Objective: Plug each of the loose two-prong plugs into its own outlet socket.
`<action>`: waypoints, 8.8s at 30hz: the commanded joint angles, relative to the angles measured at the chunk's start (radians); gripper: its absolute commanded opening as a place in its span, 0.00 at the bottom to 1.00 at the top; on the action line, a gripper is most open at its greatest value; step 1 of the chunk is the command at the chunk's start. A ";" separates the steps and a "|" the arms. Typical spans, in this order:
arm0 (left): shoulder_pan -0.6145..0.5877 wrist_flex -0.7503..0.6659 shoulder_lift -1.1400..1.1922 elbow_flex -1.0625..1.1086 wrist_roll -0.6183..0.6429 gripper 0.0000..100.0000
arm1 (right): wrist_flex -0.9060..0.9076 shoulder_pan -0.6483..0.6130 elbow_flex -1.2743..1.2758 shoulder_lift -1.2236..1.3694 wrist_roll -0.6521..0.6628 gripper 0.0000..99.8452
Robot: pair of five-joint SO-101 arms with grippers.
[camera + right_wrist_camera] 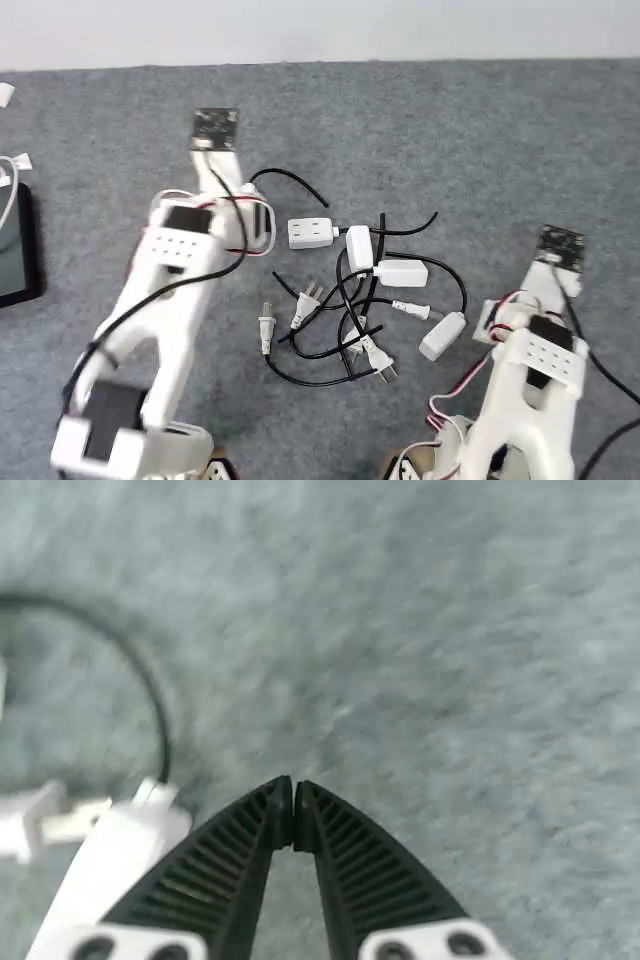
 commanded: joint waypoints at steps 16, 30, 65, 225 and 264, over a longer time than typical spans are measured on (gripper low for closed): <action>-0.158 -0.293 0.328 -0.147 0.002 0.01 | -0.054 0.033 -0.052 0.007 -0.052 0.01; -0.219 -0.272 0.259 -0.142 0.002 0.02 | -0.062 -0.002 -0.041 0.007 -0.052 0.01; -0.092 -0.235 0.644 -0.429 -0.640 0.05 | -0.062 -0.016 -0.038 0.005 0.005 0.01; -0.066 0.121 -0.763 0.670 -0.224 0.04 | -0.088 -0.051 -0.008 0.007 0.055 0.01; -0.077 -0.098 -0.505 0.676 -0.376 0.27 | -0.085 -0.047 -0.008 0.007 0.055 0.01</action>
